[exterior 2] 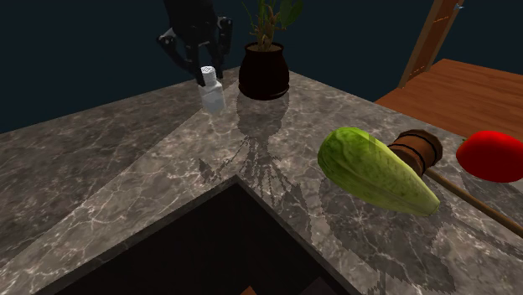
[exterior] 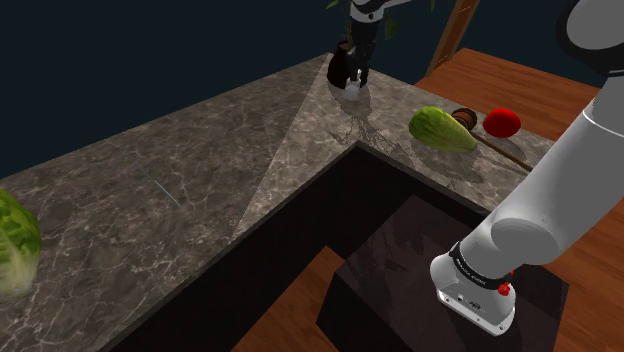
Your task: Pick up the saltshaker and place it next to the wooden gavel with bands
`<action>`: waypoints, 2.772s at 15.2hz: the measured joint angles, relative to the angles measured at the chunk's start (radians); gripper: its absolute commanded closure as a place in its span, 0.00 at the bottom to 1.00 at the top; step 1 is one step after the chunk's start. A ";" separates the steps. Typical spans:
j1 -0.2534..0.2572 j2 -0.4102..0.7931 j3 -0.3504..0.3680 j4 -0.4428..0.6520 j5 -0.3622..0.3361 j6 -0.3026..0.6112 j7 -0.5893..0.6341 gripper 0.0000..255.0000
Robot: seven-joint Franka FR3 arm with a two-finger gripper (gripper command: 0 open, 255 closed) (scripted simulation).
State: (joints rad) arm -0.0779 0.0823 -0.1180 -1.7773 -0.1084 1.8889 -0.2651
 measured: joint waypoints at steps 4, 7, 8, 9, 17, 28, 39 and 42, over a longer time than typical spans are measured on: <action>0.001 0.002 0.001 0.056 0.002 -0.054 -0.004 1.00; -0.014 -0.017 -0.012 0.045 0.001 -0.059 -0.032 1.00; -0.023 -0.025 -0.020 0.040 0.002 -0.060 -0.050 1.00; -0.033 -0.029 -0.029 0.033 0.002 -0.055 -0.067 1.00; -0.128 -0.054 -0.116 0.001 0.009 -0.029 -0.251 1.00; -0.274 0.034 -0.238 0.107 0.064 -0.028 -0.528 1.00; -0.459 0.227 -0.321 0.344 0.179 -0.074 -0.799 1.00; -0.510 0.291 -0.329 0.419 0.213 -0.089 -0.853 1.00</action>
State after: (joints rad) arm -0.5878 0.3729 -0.4466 -1.3587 0.1045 1.8001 -1.1184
